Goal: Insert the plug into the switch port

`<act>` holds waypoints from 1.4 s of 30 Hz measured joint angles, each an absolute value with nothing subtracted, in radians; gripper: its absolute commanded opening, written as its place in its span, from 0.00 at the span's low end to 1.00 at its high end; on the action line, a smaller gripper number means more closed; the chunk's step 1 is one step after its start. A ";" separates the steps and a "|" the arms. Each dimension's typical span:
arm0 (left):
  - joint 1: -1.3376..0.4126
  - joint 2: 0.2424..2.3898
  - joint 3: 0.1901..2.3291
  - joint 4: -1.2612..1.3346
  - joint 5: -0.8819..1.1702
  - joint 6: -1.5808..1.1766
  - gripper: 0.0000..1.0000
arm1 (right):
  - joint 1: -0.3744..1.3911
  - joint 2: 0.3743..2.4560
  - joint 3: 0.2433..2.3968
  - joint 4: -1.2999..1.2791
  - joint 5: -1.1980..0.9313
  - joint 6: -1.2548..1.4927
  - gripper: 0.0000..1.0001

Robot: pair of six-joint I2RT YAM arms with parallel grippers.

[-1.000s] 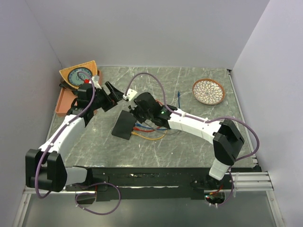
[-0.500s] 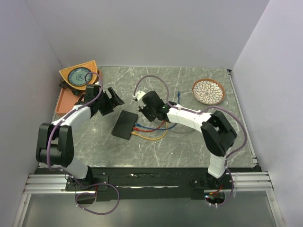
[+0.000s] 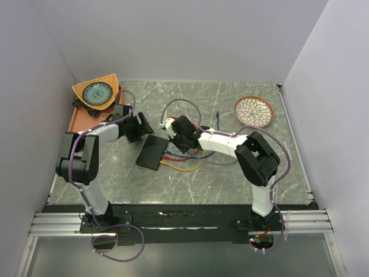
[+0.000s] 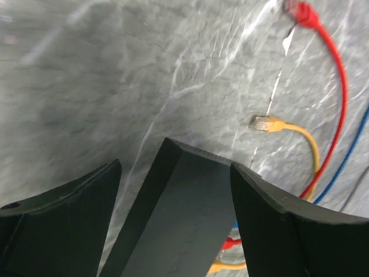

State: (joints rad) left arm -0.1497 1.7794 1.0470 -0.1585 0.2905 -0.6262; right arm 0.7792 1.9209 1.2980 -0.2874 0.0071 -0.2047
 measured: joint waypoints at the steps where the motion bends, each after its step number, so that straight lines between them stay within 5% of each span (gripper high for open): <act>1: -0.158 1.787 1.050 -0.158 0.290 -0.623 0.80 | 0.779 1.921 1.298 -0.288 0.007 -0.205 0.00; 28: -0.218 1.824 1.056 -0.100 0.316 -0.612 0.58 | 0.820 1.989 1.372 -0.307 -0.076 -0.233 0.00; 42: -0.217 1.816 1.010 -0.040 0.317 -0.613 0.56 | 0.822 2.004 1.398 -0.325 -0.064 -0.226 0.00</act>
State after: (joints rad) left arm -0.2173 1.8164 1.0100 -0.0402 0.3172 -0.6128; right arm 0.8219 2.0045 1.3983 -0.3252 -0.0639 -0.2256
